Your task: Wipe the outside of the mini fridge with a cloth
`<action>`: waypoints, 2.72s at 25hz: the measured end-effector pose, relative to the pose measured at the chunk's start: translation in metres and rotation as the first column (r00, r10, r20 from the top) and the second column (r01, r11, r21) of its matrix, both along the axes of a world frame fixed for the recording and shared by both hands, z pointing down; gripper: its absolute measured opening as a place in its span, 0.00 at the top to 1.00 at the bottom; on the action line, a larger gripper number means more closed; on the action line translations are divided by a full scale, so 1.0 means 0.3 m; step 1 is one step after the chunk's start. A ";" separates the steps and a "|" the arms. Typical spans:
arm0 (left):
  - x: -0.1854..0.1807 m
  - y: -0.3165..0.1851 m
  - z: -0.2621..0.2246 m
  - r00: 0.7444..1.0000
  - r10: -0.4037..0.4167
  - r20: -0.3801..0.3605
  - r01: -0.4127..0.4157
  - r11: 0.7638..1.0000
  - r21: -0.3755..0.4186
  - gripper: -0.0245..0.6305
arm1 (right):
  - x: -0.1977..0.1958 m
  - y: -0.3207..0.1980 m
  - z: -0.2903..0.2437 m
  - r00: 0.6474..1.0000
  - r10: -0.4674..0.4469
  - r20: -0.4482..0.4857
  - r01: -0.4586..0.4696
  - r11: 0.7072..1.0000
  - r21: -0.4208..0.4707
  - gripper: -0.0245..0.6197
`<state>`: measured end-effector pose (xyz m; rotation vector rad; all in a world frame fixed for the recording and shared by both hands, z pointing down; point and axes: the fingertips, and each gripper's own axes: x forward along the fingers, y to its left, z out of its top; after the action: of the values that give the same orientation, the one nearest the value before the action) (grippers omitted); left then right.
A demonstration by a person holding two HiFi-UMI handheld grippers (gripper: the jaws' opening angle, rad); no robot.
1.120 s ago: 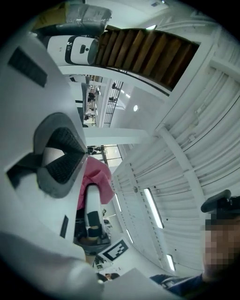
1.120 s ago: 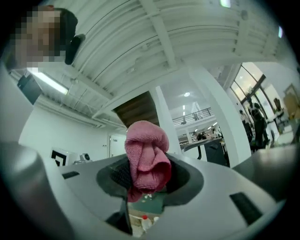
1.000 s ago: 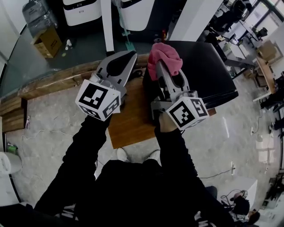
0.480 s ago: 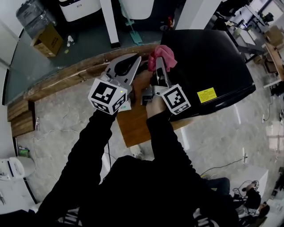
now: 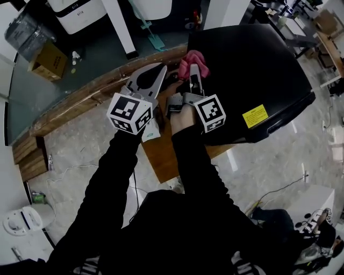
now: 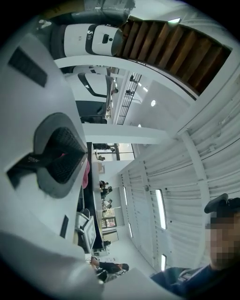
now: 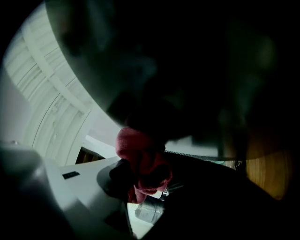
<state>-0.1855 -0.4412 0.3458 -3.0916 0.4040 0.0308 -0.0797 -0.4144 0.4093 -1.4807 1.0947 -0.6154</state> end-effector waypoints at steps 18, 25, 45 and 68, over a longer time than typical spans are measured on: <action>0.067 -0.054 0.442 0.995 0.049 0.086 -0.039 0.993 -0.115 0.95 | 0.044 -0.045 0.418 0.988 0.018 0.154 -0.004 0.996 -0.087 0.73; 0.058 -0.032 0.635 0.986 0.074 0.151 -0.046 0.983 -0.180 0.95 | 0.036 -0.022 0.672 0.977 0.041 0.209 -0.005 0.985 -0.170 0.73; -0.006 0.037 0.876 0.948 0.076 0.308 -0.008 0.976 -0.217 0.95 | 0.017 0.017 1.237 0.911 0.112 0.396 0.026 0.945 -0.326 0.73; -0.200 0.303 0.253 0.995 0.035 0.089 -0.018 0.983 -0.181 0.95 | -0.338 0.359 0.201 0.952 -0.306 -0.028 0.294 0.932 -0.213 0.72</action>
<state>-0.2455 -0.3503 0.4217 -3.2595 0.3821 -0.1565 -0.1812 -0.3066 0.4696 -1.5282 1.3524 -0.9266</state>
